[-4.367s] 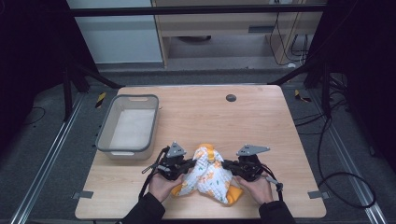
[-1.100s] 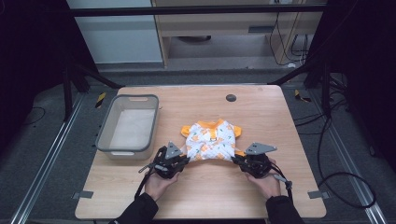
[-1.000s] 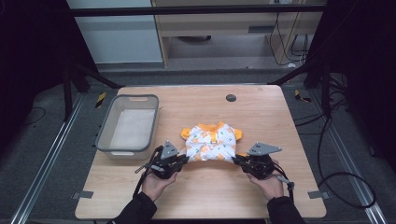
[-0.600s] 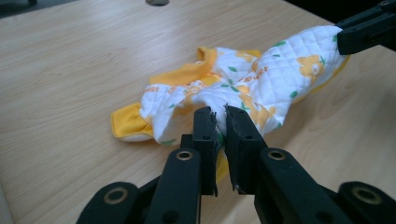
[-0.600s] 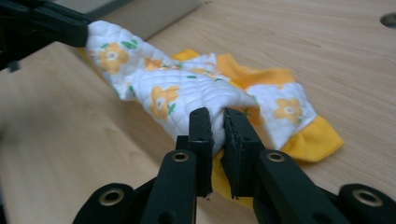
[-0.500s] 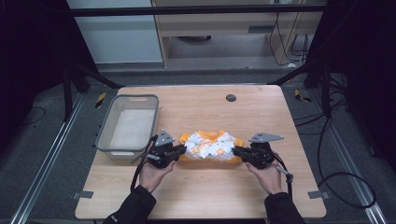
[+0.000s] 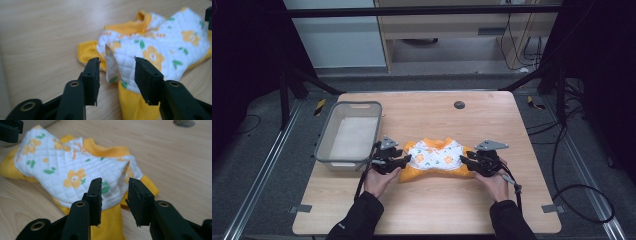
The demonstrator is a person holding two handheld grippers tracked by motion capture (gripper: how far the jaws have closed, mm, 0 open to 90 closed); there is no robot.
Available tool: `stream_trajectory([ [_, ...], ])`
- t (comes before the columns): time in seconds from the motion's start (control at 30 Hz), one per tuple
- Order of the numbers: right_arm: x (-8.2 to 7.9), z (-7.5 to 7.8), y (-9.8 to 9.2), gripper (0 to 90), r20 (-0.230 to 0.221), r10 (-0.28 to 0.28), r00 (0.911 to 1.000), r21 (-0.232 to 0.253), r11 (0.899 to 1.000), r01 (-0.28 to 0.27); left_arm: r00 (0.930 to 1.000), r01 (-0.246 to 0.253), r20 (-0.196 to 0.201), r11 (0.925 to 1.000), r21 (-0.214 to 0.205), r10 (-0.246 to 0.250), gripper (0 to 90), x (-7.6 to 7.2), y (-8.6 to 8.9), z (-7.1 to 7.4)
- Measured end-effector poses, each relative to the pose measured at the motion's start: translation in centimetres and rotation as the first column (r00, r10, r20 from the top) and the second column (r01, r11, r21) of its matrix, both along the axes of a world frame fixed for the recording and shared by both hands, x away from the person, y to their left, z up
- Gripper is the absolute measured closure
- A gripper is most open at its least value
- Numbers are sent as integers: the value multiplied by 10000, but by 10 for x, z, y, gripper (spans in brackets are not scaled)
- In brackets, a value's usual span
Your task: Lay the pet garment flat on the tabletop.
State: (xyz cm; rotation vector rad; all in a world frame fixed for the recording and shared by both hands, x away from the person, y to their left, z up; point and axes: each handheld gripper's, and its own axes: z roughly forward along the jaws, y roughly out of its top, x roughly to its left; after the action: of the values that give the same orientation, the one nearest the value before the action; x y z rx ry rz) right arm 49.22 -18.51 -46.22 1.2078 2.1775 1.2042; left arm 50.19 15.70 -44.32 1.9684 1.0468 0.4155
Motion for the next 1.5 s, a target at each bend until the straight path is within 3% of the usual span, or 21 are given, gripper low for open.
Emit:
stream_trajectory([
  [0.07, -8, 10, -7, 597, 357, 56, 9993, 64, 10000, -58, 9998, 28, 200, 10000, -59, -27, 477, -4, 3, 5],
  [0.1, -13, 15, -10, 589, 530, 79, 9986, 51, 10000, -82, 9986, 158, 504, 9999, -66, -155, 463, -14, 11, 14],
  [0.17, -24, 21, -18, 581, 803, 18, 9968, -9, 10000, -18, 9975, 276, 659, 9996, -46, -272, 436, -24, 20, 18],
  [0.3, -41, 16, -27, 560, 711, 125, 9974, -75, 9999, -120, 9969, 261, 740, 9995, 172, -273, 409, -44, 35, 10],
  [0.4, -48, 5, -32, 541, 460, 149, 9988, -313, 9994, -135, 9977, 240, 632, 9994, 246, -256, 394, -51, 38, 1],
  [0.47, -49, -3, -33, 534, 326, 140, 9994, -414, 9991, -127, 9985, 346, 396, 9977, 584, -369, 396, -58, 37, -14],
  [0.6, -45, -17, -30, 529, -79, 195, 9998, -701, 9973, -200, 9978, 657, -80, 9931, 969, -652, 403, -56, 28, -29],
  [0.67, -43, -21, -28, 530, -172, 237, 9996, -829, 9962, -251, 9975, 700, -125, 9926, 990, -691, 409, -56, 26, -31],
  [0.73, -41, -26, -24, 533, -348, 385, 9987, -894, 9951, -415, 9948, 1008, -257, 9872, 1233, -983, 421, -56, 17, -36],
  [0.93, -33, -34, -19, 558, -657, 487, 9967, -809, 9953, -540, 9912, 1270, -552, 9807, 1484, -1200, 525, -51, 10, -43],
  [1.03, -31, -36, -16, 623, -795, 632, 9948, -993, 9925, -710, 9862, 1428, -1066, 9768, 1596, -1268, 625, -47, 7, -48],
  [1.2, -33, -32, -13, 846, -1033, 676, 9924, -1075, 9911, -787, 9826, 1495, -1332, 9772, 1507, -1297, 802, -46, 7, -46],
  [1.33, -37, -23, -12, 865, -914, 853, 9922, -933, 9912, -938, 9834, 1558, -1133, 9799, 1244, -1419, 857, -49, 10, -34],
  [1.5, -47, 0, -16, 863, -320, 1181, 9925, -284, 9925, -1190, 9848, 1688, -482, 9851, 318, -1671, 860, -60, 22, -4],
])
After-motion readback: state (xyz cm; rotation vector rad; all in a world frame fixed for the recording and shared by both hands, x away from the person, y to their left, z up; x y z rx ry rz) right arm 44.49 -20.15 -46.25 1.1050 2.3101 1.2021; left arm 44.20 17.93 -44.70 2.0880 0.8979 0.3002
